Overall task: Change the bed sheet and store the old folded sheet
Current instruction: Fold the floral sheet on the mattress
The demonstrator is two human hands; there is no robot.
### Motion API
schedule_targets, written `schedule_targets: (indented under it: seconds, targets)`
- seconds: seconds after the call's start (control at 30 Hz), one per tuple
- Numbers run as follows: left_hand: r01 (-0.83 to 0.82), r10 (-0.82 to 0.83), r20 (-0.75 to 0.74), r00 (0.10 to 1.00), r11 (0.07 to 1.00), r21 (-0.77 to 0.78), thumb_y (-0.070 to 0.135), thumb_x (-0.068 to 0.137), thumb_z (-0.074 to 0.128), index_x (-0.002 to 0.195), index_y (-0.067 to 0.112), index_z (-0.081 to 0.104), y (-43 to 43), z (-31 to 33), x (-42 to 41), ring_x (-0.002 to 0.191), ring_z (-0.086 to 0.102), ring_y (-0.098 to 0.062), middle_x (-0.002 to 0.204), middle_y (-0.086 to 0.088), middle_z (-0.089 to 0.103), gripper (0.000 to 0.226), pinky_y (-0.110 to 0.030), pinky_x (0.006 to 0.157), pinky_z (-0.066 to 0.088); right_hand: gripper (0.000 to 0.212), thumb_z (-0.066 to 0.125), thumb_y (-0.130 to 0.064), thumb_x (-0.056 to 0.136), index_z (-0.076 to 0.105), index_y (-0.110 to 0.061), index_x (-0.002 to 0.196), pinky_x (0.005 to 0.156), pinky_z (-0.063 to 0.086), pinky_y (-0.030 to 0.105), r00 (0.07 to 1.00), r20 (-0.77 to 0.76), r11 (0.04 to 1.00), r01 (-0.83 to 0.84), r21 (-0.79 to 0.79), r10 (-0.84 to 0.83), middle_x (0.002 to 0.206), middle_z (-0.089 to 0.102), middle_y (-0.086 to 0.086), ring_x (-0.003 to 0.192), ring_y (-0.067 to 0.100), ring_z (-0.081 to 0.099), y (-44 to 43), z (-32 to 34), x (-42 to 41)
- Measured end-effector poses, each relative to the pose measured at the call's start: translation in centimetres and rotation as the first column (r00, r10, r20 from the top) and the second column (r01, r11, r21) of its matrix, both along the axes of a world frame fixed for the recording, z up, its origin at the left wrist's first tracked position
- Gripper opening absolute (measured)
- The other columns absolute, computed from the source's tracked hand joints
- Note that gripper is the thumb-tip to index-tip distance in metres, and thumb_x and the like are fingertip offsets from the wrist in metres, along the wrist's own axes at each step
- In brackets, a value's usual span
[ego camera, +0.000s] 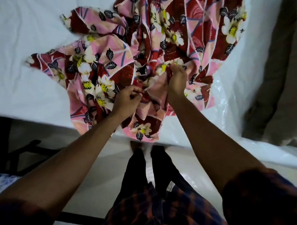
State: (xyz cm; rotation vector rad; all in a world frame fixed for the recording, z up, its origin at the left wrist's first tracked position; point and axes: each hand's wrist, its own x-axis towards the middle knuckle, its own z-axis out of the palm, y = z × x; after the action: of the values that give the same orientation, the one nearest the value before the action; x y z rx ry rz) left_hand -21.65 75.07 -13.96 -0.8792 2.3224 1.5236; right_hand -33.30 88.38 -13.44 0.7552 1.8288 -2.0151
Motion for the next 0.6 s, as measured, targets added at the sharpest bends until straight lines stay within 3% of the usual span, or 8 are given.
schedule_targets:
  seconds: [0.07,0.13,0.23,0.3,0.4,0.5,0.6]
  targets:
    - [-0.004,0.004,-0.017,1.0,1.0,0.003,0.014,0.095,0.063,0.101,0.025,0.066,0.0,0.9,-0.8,0.078,0.062,0.006,0.09,0.015,0.067,0.013,-0.008,0.064,0.048,0.013,0.052,-0.003,0.098,0.058,-0.004,0.087,0.064,0.044,0.011,0.997,-0.075,0.993,-0.024,-0.112,0.016,0.078,0.055,0.002,0.068,0.005,0.054,-0.2,2.9,-0.8]
    - [-0.034,0.035,-0.036,0.999,0.999,0.019,0.018,0.096,0.063,0.102,0.027,0.066,-0.1,1.6,-1.3,0.086,0.062,0.004,0.094,0.016,0.067,0.011,-0.009,0.066,0.048,0.016,0.052,-0.005,0.1,0.06,-0.008,0.086,0.079,0.048,0.018,0.988,-0.144,0.979,-0.082,-0.188,0.056,0.087,0.06,0.004,0.083,0.011,0.058,-0.3,4.9,-1.0]
    - [-0.11,0.108,-0.077,0.991,0.994,-0.025,0.024,0.098,0.06,0.099,0.027,0.064,0.0,2.1,-1.3,0.078,0.061,0.0,0.088,0.013,0.066,0.005,-0.012,0.066,0.048,0.011,0.06,-0.024,0.098,0.067,-0.022,0.089,0.093,0.051,0.032,0.964,-0.194,0.981,-0.193,-0.033,0.183,0.094,0.068,-0.001,0.095,0.015,0.064,0.7,3.8,0.9]
    - [-0.166,0.164,-0.084,0.983,0.986,-0.015,0.027,0.099,0.06,0.092,0.028,0.065,0.2,2.1,-0.9,0.071,0.059,-0.008,0.083,0.004,0.067,0.008,-0.016,0.065,0.047,0.009,0.071,-0.04,0.088,0.071,-0.032,0.091,0.098,0.053,0.043,0.957,-0.073,0.958,-0.277,0.069,0.281,0.1,0.074,-0.006,0.1,0.016,0.068,1.9,2.1,3.5]
    - [-0.165,0.166,-0.019,0.986,0.986,0.039,0.034,0.097,0.06,0.089,0.027,0.069,0.6,1.6,-0.6,0.075,0.064,-0.02,0.085,-0.007,0.072,0.014,-0.036,0.071,0.053,0.017,0.073,-0.033,0.087,0.076,-0.02,0.096,0.089,0.058,0.043,0.915,0.046,0.905,-0.403,0.139,0.4,0.093,0.077,-0.004,0.089,0.015,0.072,2.9,-0.4,7.7]
    - [-0.027,0.023,0.09,0.996,0.999,0.047,0.042,0.097,0.061,0.082,0.024,0.07,1.3,1.4,-0.4,0.069,0.061,-0.018,0.075,-0.002,0.068,0.026,-0.03,0.064,0.046,0.012,0.066,-0.023,0.092,0.074,-0.017,0.098,0.084,0.057,0.038,0.899,-0.024,0.888,-0.428,0.168,0.438,0.092,0.076,-0.004,0.086,0.012,0.07,2.9,-0.5,10.9]
    - [0.08,-0.095,0.199,0.975,0.993,0.083,0.058,0.093,0.059,0.094,0.017,0.073,2.0,1.0,-0.3,0.083,0.066,-0.017,0.09,-0.002,0.072,0.044,-0.03,0.076,0.048,0.009,0.063,-0.022,0.087,0.07,-0.018,0.09,0.075,0.056,0.033,0.85,-0.085,0.85,-0.503,0.158,0.519,0.086,0.073,-0.004,0.079,0.014,0.068,3.0,-0.2,12.8]
